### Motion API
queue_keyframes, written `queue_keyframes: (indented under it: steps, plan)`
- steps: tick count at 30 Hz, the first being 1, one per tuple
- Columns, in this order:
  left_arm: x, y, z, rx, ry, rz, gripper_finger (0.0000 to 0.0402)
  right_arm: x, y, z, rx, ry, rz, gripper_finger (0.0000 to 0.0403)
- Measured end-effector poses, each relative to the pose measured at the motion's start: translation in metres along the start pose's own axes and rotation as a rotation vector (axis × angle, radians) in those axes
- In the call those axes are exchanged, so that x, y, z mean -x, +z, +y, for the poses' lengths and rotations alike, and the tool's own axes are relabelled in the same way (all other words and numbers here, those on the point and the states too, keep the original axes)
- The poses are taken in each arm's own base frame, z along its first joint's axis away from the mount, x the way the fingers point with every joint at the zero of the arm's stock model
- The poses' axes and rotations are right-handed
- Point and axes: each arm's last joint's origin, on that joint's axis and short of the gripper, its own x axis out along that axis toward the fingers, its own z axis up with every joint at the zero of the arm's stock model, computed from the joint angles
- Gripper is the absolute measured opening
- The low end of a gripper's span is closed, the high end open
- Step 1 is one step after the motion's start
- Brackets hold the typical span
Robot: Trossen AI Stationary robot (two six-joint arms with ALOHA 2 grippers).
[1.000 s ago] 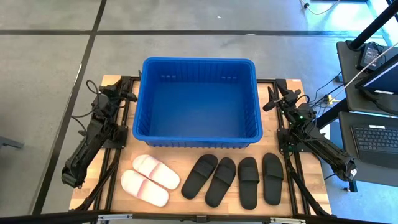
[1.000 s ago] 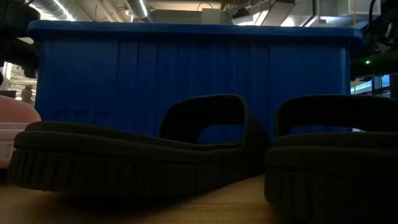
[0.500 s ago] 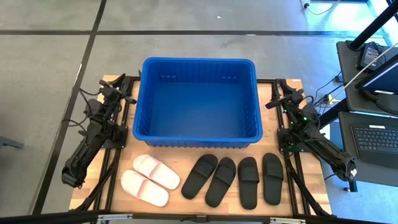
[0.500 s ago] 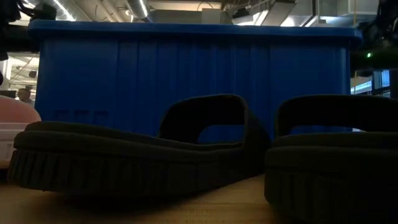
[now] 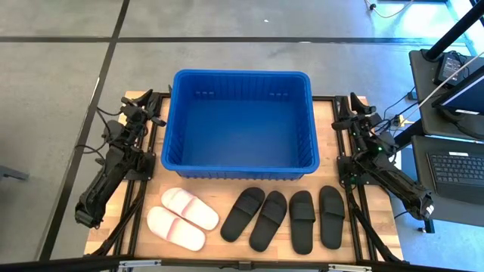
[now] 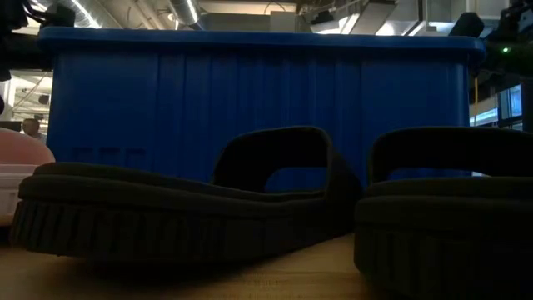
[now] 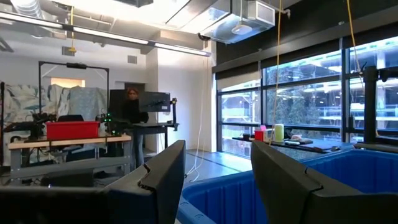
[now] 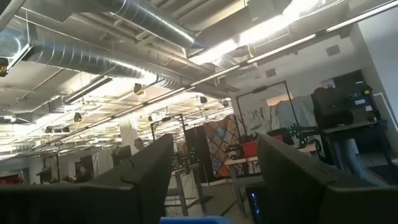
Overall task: Pick and place slides into bin
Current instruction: Put the black slide into the organizer bin
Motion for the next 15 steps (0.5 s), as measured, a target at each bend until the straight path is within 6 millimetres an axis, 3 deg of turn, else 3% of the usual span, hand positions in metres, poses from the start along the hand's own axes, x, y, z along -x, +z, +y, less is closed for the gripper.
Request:
queue_keyframes:
  steps: [4,7,11,15]
  plan:
    - [0.000,0.000,0.000,0.000,0.001,0.000,0.0178,-0.007,0.011,0.003,0.078,0.001,0.076,0.0232]
    - [0.000,0.000,0.000,0.001,0.001,0.001,0.0178,-0.017,0.031,0.009,0.196,0.056,0.128,0.0232]
    - [0.000,-0.001,0.000,0.002,0.002,0.008,0.0178,-0.038,0.066,0.022,0.314,0.185,0.206,0.0232]
    - [0.000,-0.003,0.000,0.005,0.003,0.027,0.0178,-0.062,0.086,0.034,0.372,0.305,0.375,0.0232]
